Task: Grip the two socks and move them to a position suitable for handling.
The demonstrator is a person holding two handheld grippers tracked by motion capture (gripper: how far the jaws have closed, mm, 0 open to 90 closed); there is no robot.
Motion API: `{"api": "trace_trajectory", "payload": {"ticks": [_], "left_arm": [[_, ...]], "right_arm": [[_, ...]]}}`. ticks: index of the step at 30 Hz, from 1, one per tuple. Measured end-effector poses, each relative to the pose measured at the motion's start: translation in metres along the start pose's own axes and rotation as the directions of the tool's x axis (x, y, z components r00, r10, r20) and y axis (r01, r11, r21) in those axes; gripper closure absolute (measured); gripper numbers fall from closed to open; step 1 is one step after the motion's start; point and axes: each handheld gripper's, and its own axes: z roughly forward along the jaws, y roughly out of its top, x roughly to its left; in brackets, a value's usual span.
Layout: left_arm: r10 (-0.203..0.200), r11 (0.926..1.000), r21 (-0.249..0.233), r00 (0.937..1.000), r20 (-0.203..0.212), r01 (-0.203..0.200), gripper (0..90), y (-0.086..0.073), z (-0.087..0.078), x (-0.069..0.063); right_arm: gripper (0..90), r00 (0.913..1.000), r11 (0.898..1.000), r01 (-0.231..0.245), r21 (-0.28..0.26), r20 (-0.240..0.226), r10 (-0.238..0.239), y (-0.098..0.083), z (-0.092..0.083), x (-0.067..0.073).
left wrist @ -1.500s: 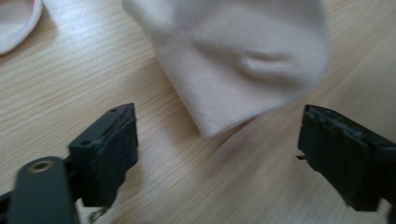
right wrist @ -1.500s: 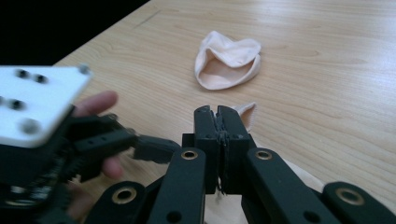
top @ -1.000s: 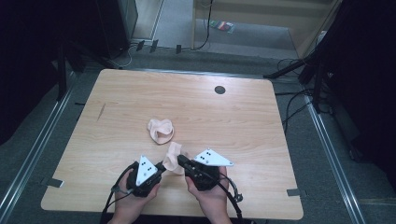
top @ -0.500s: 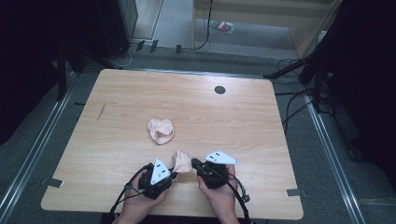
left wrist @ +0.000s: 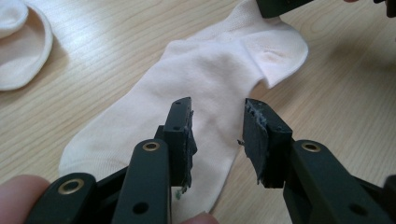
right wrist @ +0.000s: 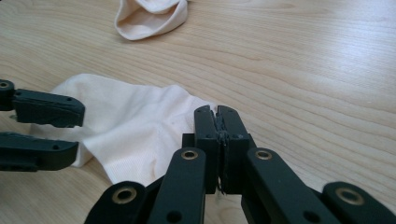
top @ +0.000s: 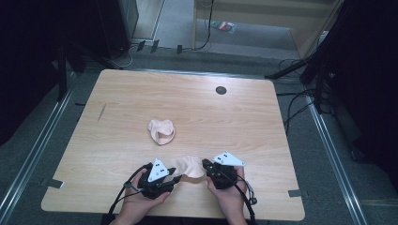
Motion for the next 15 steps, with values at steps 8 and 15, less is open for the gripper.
{"api": "trace_trajectory", "payload": {"ticks": [8,15], "left_arm": [[-0.068,0.9973,-0.024,0.9973,0.029,0.069,57.7,-0.005,-0.009,0.018],[-0.110,0.9930,-0.042,0.9937,0.021,0.111,57.4,-0.007,-0.012,0.030]], "right_arm": [[89.2,0.9995,1.000,-0.029,0.007,0.015,0.029,-0.003,0.000,-0.009],[89.2,0.9994,0.999,-0.032,0.011,0.016,0.031,-0.004,0.000,-0.010]]}}
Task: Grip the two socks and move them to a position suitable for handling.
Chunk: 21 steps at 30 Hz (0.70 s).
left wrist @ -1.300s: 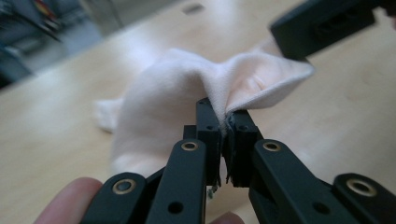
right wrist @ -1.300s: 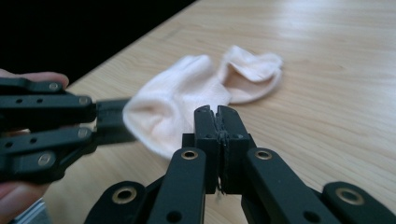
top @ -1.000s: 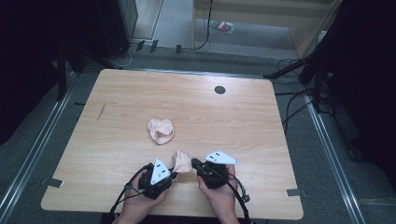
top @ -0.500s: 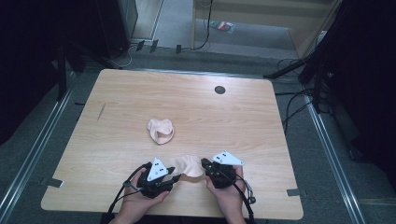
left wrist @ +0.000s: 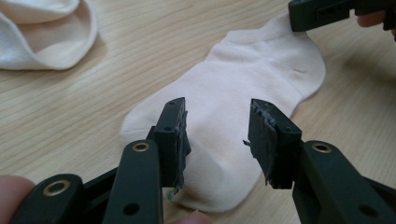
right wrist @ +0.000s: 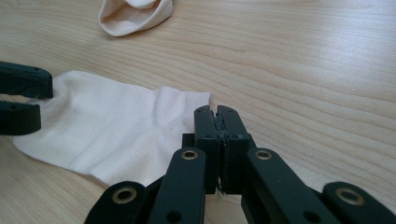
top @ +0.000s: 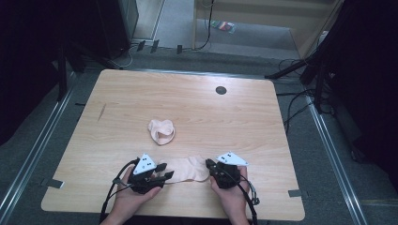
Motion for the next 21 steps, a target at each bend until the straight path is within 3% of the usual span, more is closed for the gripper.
{"api": "trace_trajectory", "payload": {"ticks": [11,14,17,19,21], "left_arm": [[-0.051,0.9987,-0.004,0.9983,-0.027,0.051,56.1,0.000,0.002,0.014],[-0.056,0.9984,0.009,0.9969,-0.056,0.056,53.2,0.000,0.004,0.014],[-0.031,0.9995,0.001,0.9907,-0.132,0.031,51.6,-0.001,-0.002,0.012],[-0.040,0.9992,0.002,0.9848,-0.169,0.041,51.1,-0.001,-0.006,0.013],[-0.053,0.9984,0.009,0.9830,-0.176,0.055,51.2,-0.002,-0.007,0.016]], "right_arm": [[89.2,0.9997,1.000,-0.023,0.006,0.004,0.023,-0.002,0.002,-0.004],[89.2,0.9997,1.000,-0.022,0.007,0.005,0.022,-0.003,0.002,-0.005],[89.2,0.9996,1.000,-0.026,0.007,0.011,0.026,-0.003,0.001,-0.006],[89.2,0.9996,1.000,-0.025,0.002,0.011,0.025,-0.003,0.001,-0.006],[89.1,0.9996,1.000,-0.024,0.002,0.010,0.024,-0.003,0.000,-0.006]]}}
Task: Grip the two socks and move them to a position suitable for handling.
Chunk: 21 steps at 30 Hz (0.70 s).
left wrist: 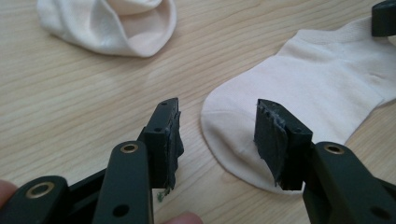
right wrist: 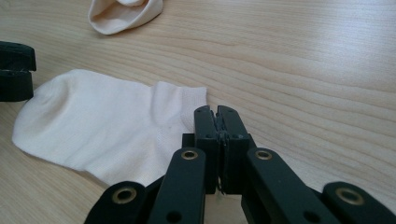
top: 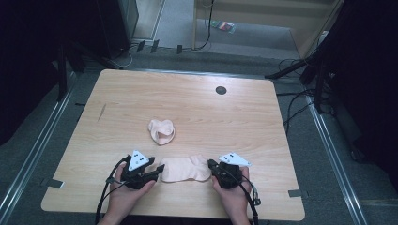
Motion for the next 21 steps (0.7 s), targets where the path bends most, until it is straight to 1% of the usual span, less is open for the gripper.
{"api": "trace_trajectory", "payload": {"ticks": [2,4,5,7,8,10,12,15,18,21], "left_arm": [[-0.002,0.9999,0.013,1.0000,-0.005,0.002,53.0,-0.001,0.002,0.000],[0.005,0.9998,0.021,1.0000,-0.002,-0.005,58.9,-0.002,0.003,0.000],[0.014,0.9995,0.028,0.9999,0.000,-0.014,63.0,-0.002,0.005,-0.002],[0.019,0.9992,0.035,0.9998,0.008,-0.020,70.1,-0.001,0.007,-0.003],[0.028,0.9988,0.040,0.9996,0.004,-0.028,73.3,-0.001,0.009,-0.003],[0.033,0.9982,0.049,0.9993,0.014,-0.034,82.5,-0.001,0.011,-0.004],[0.043,0.9975,0.056,0.9990,0.016,-0.044,89.2,0.000,0.011,-0.004],[0.045,0.9972,0.059,0.9989,0.013,-0.045,90.0,0.002,0.010,-0.004],[0.039,0.9981,0.047,0.9990,0.020,-0.040,90.0,0.003,0.006,-0.002],[0.031,0.9992,0.023,0.9991,0.030,-0.032,90.0,0.006,-0.005,0.001]], "right_arm": [[89.2,1.0000,1.000,0.000,0.001,-0.003,0.000,0.000,0.000,0.001],[89.2,1.0000,1.000,0.002,0.005,-0.006,-0.002,-0.001,0.001,0.002],[89.2,1.0000,1.000,0.002,0.008,-0.006,-0.002,-0.002,0.001,0.003],[89.2,1.0000,1.000,0.005,0.008,-0.008,-0.005,-0.002,0.002,0.004],[89.2,0.9999,1.000,0.002,0.008,-0.010,-0.002,-0.002,0.002,0.005],[89.2,0.9999,1.000,0.009,0.009,-0.013,-0.009,-0.002,0.002,0.005],[89.2,0.9998,1.000,0.010,0.008,-0.014,-0.010,-0.003,0.002,0.006],[89.2,0.9998,1.000,0.011,0.006,-0.017,-0.010,-0.002,0.001,0.007],[89.2,0.9998,1.000,0.011,0.000,-0.019,-0.011,-0.002,-0.001,0.008],[89.2,0.9995,1.000,0.012,-0.009,-0.030,-0.012,-0.001,-0.008,0.010]]}}
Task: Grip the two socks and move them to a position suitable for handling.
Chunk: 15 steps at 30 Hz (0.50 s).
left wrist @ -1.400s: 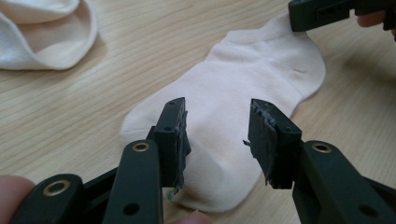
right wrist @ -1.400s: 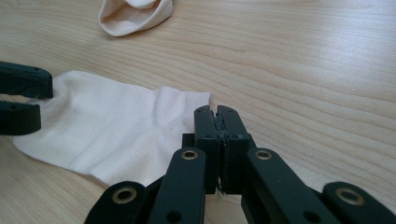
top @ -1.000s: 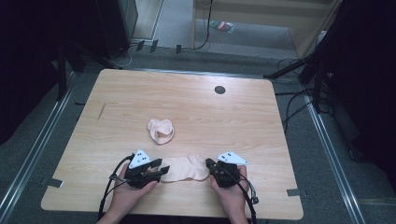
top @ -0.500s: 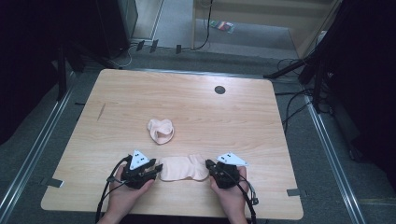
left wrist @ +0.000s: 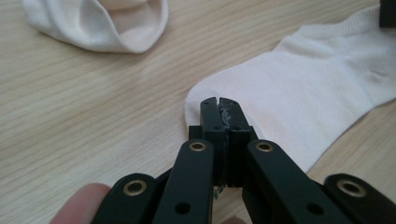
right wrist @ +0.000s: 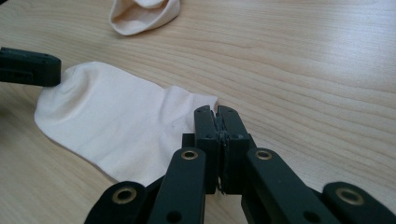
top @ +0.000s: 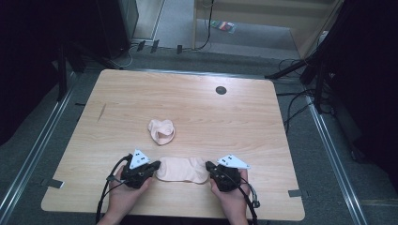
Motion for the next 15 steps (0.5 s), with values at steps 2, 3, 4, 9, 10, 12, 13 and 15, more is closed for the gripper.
{"api": "trace_trajectory", "payload": {"ticks": [2,3,4,9,10,12,13,15], "left_arm": [[0.000,0.9999,-0.013,1.0000,0.008,0.000,90.0,0.001,-0.008,0.002],[0.002,0.9999,-0.014,0.9999,0.013,-0.001,90.0,0.001,-0.011,0.002],[0.003,0.9999,-0.012,0.9999,0.013,-0.003,90.0,0.001,-0.014,0.002],[0.012,0.9999,0.012,0.9995,0.031,-0.012,90.0,-0.005,-0.022,0.001],[0.019,0.9995,0.022,0.9994,0.030,-0.020,90.0,-0.006,-0.021,0.000],[0.028,0.9987,0.041,0.9989,0.036,-0.030,90.0,-0.008,-0.019,-0.001],[0.032,0.9985,0.044,0.9989,0.035,-0.033,90.0,-0.008,-0.018,-0.002],[0.038,0.9980,0.049,0.9989,0.029,-0.039,90.0,-0.009,-0.015,-0.003]], "right_arm": [[89.2,0.9999,1.000,0.007,-0.007,-0.012,-0.007,0.000,-0.005,0.003],[89.2,0.9998,1.000,0.011,-0.008,-0.015,-0.011,0.001,-0.007,0.004],[89.2,0.9998,1.000,0.009,-0.010,-0.019,-0.010,0.001,-0.009,0.006],[89.2,0.9995,1.000,0.017,-0.012,-0.026,-0.018,-0.002,-0.018,0.008],[89.2,0.9996,1.000,0.015,-0.006,-0.025,-0.015,-0.003,-0.018,0.007],[89.2,0.9997,1.000,0.014,0.007,-0.018,-0.013,-0.005,-0.016,0.004],[89.2,0.9998,1.000,0.011,0.016,-0.014,-0.011,-0.006,-0.014,0.003],[89.2,0.9999,0.999,0.012,0.034,-0.012,-0.012,-0.009,-0.011,0.002]]}}
